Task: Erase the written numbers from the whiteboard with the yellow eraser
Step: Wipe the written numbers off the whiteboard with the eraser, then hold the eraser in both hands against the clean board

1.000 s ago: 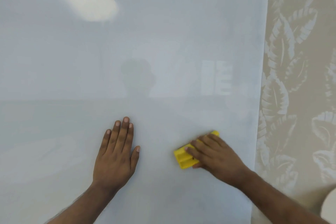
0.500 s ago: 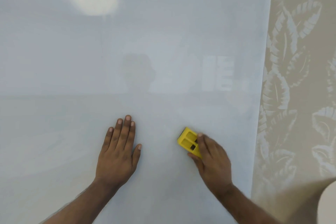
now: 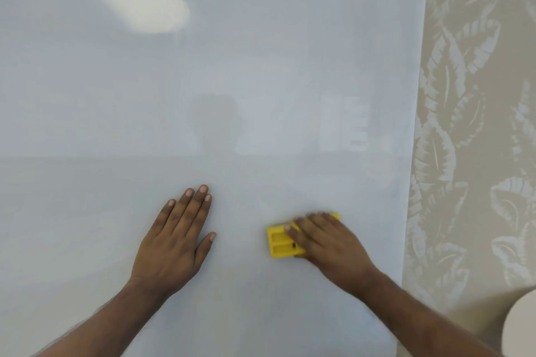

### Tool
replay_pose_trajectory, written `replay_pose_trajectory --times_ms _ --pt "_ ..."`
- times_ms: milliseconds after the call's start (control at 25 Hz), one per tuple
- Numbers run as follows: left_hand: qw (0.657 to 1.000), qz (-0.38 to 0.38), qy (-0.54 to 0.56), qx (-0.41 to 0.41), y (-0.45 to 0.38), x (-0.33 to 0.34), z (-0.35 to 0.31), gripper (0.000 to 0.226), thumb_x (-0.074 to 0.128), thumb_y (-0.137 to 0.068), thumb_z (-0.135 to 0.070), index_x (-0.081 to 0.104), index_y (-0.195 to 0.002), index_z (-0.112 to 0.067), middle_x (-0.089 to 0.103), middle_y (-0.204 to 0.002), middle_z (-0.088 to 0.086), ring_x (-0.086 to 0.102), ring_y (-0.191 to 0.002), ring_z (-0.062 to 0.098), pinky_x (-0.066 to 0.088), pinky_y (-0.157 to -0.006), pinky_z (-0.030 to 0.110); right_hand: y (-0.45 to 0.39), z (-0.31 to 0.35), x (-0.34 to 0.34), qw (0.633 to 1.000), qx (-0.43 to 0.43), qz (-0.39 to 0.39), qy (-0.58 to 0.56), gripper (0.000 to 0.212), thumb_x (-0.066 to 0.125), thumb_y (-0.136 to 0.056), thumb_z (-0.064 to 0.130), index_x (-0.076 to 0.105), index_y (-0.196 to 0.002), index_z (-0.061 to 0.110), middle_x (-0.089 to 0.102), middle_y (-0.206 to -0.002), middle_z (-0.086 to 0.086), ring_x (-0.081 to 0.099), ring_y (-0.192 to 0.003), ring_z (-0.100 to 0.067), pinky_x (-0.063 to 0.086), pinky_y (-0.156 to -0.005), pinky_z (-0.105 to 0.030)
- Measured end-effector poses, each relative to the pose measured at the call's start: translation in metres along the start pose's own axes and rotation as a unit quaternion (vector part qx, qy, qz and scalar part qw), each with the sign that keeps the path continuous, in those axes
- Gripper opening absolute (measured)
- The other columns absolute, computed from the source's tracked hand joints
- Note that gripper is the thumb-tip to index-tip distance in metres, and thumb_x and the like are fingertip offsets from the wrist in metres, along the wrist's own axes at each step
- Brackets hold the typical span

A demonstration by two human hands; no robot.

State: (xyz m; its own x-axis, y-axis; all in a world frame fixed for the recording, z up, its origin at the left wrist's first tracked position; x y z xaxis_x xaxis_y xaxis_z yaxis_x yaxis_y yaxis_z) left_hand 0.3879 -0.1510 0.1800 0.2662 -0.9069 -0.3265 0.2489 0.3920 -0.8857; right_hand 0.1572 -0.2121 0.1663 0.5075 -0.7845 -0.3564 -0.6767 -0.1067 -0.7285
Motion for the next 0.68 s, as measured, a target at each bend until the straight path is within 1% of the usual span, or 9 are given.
replay_pose_trajectory --times_ms 40,120,240,280,320,440,520,600,680 --pt "1.000 0.001 0.004 -0.005 -0.003 -0.003 0.002 0.067 0.034 -0.102 -0.043 0.020 -0.158 -0.008 0.014 -0.169 0.005 0.016 -0.156 0.022 0.013 -0.127 0.041 -0.016 -0.015 -0.011 1.000 0.027 -0.008 -0.005 0.045 0.049 -0.099 0.039 0.050 -0.138 0.017 0.062 -0.127 -0.007 0.059 -0.110 -0.032 0.043 -0.100 -0.043" --pt "0.999 0.000 0.025 -0.039 -0.013 -0.011 0.008 0.069 0.034 -0.102 -0.042 0.019 -0.158 -0.006 0.014 -0.169 0.007 0.014 -0.156 0.022 0.013 -0.127 0.042 -0.048 -0.048 -0.032 0.994 0.101 -0.020 -0.028 0.051 0.058 -0.095 0.037 0.050 -0.139 0.014 0.061 -0.127 -0.009 0.059 -0.109 -0.034 0.046 -0.095 -0.044" --pt "0.992 -0.002 0.064 -0.111 -0.036 -0.028 0.021 0.073 0.034 -0.101 -0.045 0.016 -0.158 -0.004 0.012 -0.169 0.010 0.009 -0.157 0.024 0.010 -0.127 0.042 -0.077 -0.090 -0.061 0.970 0.232 -0.047 -0.057 0.056 0.066 -0.090 0.030 0.048 -0.139 0.009 0.059 -0.128 -0.008 0.058 -0.106 -0.032 0.046 -0.089 -0.044" --pt "0.990 -0.004 0.079 -0.112 -0.046 -0.035 0.020 0.075 0.036 -0.100 -0.047 0.017 -0.158 -0.004 0.012 -0.169 0.010 0.008 -0.157 0.024 0.010 -0.127 0.042 -0.081 -0.091 -0.066 0.969 0.238 -0.049 -0.048 0.057 0.067 -0.089 0.029 0.048 -0.139 0.009 0.059 -0.128 -0.008 0.057 -0.105 -0.032 0.045 -0.088 -0.043" --pt "0.991 -0.010 0.096 -0.094 -0.055 -0.043 0.014 0.077 0.039 -0.099 -0.049 0.019 -0.158 -0.004 0.014 -0.169 0.010 0.010 -0.157 0.025 0.011 -0.127 0.041 -0.084 -0.084 -0.069 0.974 0.218 -0.040 -0.045 0.058 0.067 -0.089 0.030 0.047 -0.139 0.009 0.058 -0.128 -0.007 0.057 -0.105 -0.032 0.045 -0.087 -0.043" --pt "0.990 -0.001 0.131 0.051 -0.079 -0.062 -0.035 0.083 0.054 -0.092 -0.055 0.029 -0.156 -0.008 0.029 -0.164 0.007 0.022 -0.154 0.024 0.017 -0.126 0.040 -0.086 -0.052 -0.063 0.986 0.130 0.034 -0.101 0.063 0.067 -0.089 0.035 0.044 -0.142 0.012 0.058 -0.129 -0.004 0.055 -0.110 -0.028 0.043 -0.092 -0.043" --pt "0.983 0.035 0.139 0.116 -0.092 -0.066 -0.066 0.088 0.070 -0.083 -0.054 0.040 -0.151 -0.008 0.043 -0.156 0.007 0.037 -0.148 0.027 0.028 -0.123 0.042 -0.083 -0.040 -0.059 0.982 0.118 0.067 -0.134 0.063 0.069 -0.087 0.037 0.045 -0.140 0.014 0.059 -0.127 0.000 0.053 -0.111 -0.023 0.042 -0.095 -0.040" --pt "0.978 0.063 0.153 0.129 -0.106 -0.068 -0.086 0.079 0.084 -0.072 -0.044 0.057 -0.137 -0.007 0.062 -0.137 0.009 0.057 -0.130 0.033 0.043 -0.112 0.045 -0.080 -0.037 -0.065 0.980 0.122 0.064 -0.142 0.059 0.071 -0.085 0.035 0.048 -0.135 0.014 0.061 -0.124 0.002 0.052 -0.109 -0.021 0.041 -0.094 -0.037" --pt "0.973 0.068 0.187 0.118 -0.118 -0.072 -0.097 0.062 0.086 -0.070 -0.034 0.065 -0.122 -0.008 0.068 -0.116 0.007 0.066 -0.108 0.033 0.053 -0.096 0.045 -0.075 -0.041 -0.074 0.979 0.132 0.058 -0.142 0.059 0.073 -0.083 0.035 0.050 -0.133 0.014 0.061 -0.122 0.002 0.050 -0.107 -0.019 0.038 -0.095 -0.034"
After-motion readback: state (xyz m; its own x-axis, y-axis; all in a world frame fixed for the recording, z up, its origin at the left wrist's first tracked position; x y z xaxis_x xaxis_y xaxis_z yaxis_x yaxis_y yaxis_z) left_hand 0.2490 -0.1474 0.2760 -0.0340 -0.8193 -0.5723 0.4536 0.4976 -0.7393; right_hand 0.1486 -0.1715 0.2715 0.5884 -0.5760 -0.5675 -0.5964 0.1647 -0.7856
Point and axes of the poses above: each hand's wrist, its own y-axis away from the middle knuckle, its own x-axis out of the palm, z = x × y, the point moved 10 cm from there along -y, towards the middle knuckle
